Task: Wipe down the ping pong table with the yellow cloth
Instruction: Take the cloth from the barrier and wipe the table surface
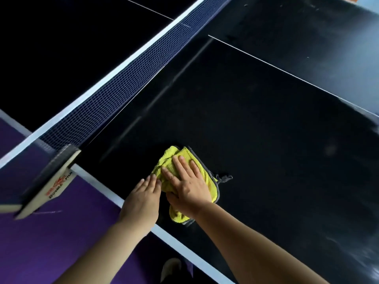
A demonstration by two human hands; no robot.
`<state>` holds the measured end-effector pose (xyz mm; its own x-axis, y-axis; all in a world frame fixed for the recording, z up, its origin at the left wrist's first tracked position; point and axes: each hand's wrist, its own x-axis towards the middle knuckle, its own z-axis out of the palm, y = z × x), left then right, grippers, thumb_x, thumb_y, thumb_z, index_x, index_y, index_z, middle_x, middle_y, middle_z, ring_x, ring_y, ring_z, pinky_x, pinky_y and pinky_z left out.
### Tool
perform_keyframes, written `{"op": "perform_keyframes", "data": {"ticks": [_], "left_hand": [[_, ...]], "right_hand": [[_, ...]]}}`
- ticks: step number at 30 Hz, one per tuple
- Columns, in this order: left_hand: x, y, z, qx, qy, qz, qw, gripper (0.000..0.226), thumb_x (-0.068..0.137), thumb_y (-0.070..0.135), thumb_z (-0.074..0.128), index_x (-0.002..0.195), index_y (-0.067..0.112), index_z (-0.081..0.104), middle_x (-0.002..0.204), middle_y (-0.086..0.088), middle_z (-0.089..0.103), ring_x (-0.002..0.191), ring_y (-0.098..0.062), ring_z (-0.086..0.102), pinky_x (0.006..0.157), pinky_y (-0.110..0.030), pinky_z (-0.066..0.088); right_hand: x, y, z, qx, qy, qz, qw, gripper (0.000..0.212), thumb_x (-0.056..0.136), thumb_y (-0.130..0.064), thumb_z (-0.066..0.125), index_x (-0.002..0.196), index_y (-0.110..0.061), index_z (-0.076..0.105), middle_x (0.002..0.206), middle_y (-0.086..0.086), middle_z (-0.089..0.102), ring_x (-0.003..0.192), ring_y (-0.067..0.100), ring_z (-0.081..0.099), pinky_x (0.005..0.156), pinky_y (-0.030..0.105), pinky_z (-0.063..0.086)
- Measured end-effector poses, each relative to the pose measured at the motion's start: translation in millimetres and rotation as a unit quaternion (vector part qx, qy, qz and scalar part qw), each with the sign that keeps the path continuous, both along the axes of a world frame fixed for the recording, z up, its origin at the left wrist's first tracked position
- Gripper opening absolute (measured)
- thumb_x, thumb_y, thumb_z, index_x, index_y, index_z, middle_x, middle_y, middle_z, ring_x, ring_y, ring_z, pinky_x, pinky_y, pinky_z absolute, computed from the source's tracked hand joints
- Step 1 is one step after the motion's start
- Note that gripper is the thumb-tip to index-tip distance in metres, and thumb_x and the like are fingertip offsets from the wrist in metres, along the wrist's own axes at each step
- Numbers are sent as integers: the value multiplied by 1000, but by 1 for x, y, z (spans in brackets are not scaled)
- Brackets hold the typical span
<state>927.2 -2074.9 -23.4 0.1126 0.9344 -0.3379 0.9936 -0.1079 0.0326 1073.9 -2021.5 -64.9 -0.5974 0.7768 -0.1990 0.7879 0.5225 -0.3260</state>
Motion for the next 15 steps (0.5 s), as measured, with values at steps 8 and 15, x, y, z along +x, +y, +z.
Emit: {"op": "perform_keyframes", "data": {"ticks": [8, 15], "left_hand": [[-5, -57, -1, 11, -49, -37, 998, 47, 78, -3, 52, 125, -6, 55, 130, -26, 52, 119, -35, 54, 103, -42, 38], [11, -58, 7, -45, 6, -74, 996, 56, 98, 14, 26, 150, 6, 6, 154, -23, 5, 144, -32, 6, 117, -37, 3]], "right_hand": [[1, -76, -6, 10, 8, -66, 998, 74, 86, -49, 43, 154, -36, 16, 163, 4, 1, 150, 22, -9, 120, 42, -7], [14, -84, -3, 0, 27, -86, 996, 75, 87, -39, 51, 154, -34, 17, 163, 5, 4, 148, 19, -12, 118, 38, -12]]}}
